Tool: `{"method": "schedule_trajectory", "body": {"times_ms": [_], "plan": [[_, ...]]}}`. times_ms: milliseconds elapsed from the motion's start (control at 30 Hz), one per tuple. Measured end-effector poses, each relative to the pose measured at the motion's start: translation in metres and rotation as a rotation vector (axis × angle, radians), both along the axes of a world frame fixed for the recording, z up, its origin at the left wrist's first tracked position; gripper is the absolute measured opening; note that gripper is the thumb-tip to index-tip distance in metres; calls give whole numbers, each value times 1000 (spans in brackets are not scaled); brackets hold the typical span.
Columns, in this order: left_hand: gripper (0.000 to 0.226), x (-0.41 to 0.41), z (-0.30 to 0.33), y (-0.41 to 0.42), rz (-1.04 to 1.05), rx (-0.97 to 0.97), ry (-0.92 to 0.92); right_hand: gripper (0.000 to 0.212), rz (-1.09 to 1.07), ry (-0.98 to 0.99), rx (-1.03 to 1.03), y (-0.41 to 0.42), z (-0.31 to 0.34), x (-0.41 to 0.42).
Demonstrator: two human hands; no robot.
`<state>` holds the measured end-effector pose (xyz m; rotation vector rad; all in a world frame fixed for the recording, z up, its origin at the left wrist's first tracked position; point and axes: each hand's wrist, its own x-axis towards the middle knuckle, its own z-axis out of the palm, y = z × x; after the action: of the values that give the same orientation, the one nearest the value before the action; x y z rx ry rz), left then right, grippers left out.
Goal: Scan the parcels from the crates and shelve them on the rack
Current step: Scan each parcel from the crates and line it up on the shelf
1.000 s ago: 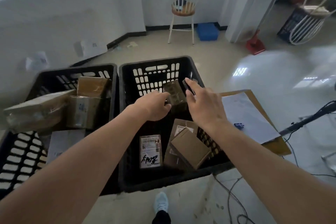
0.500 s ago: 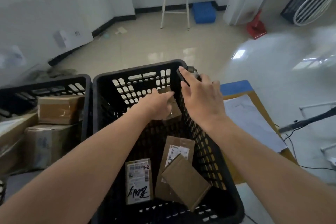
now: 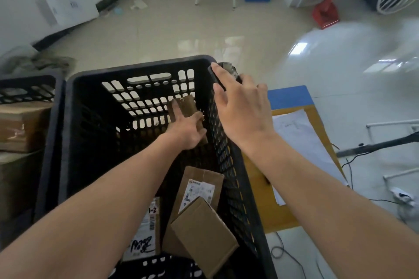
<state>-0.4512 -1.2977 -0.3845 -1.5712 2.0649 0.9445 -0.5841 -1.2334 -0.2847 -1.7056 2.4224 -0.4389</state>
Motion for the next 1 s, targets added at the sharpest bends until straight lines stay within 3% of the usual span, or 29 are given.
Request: {"method": "schedule_trajectory", "body": {"times_ms": [133, 400, 533, 700, 1000], "plan": [[38, 4, -4, 3, 155, -41, 62, 50, 3, -29, 9, 0, 3, -3], [130, 43, 3, 7, 367, -85, 278, 50, 23, -34, -9, 6, 18, 9], [154, 61, 19, 12, 481, -106, 261, 49, 34, -36, -26, 14, 28, 21], [113, 87, 52, 21, 372, -170, 328, 49, 57, -65, -57, 27, 45, 33], [99, 130, 93, 40, 324, -272, 539, 49, 65, -83, -83, 46, 76, 46]]}}
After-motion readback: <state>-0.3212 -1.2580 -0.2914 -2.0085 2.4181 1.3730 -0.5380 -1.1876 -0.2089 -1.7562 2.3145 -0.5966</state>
